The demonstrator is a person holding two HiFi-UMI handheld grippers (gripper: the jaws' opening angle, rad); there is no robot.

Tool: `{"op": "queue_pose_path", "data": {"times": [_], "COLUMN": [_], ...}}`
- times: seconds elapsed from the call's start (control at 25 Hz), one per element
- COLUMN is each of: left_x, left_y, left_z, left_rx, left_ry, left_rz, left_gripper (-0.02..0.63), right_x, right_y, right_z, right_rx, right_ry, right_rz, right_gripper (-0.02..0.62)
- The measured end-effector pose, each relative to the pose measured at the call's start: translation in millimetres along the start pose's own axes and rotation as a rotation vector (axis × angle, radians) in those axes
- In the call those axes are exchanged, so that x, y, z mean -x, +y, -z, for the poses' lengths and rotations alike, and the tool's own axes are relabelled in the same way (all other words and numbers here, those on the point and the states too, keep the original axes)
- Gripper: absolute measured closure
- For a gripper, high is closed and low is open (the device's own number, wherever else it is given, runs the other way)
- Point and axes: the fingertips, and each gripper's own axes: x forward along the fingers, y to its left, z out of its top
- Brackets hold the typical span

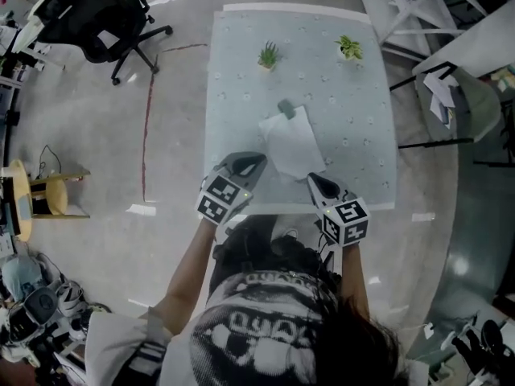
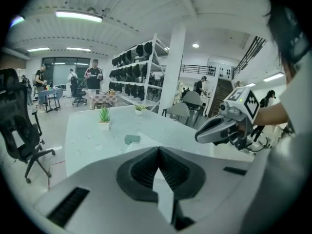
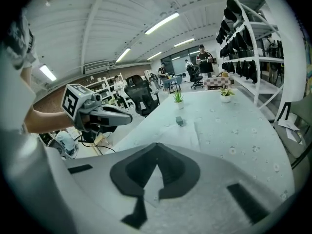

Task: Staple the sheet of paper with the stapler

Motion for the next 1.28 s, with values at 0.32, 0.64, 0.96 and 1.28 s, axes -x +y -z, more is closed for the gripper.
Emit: {"op": "queue_pose_path", "data": {"times": [0.32,0.64,0.96,1.28], "left_x": [36,77,110,124], "left_y": [-45,-127,-195,-248], "left_z": [3,23,34,37], "left_rx": [0.062,0.079,0.012,-0.041], "left_ry": [-0.087,-0.111,-0.178,-0.212], "left_rz": [-0.129,-0.195,-0.246,-0.213], "left_gripper": [0.603,0.603,0.603,0.603], "right_x": [46,93,142,177], "right_y": [19,51,79,105], "right_z": [12,44,67,85], "right_rx": [0.111,0.186,0.207,0.251], "right_ry": [-0.044,-0.105,-0.198,-0.245], "right_rz": [-0.062,-0.11,-0.127,-0.133], "right_gripper": [0.589,0.589,0.59,0.591]}}
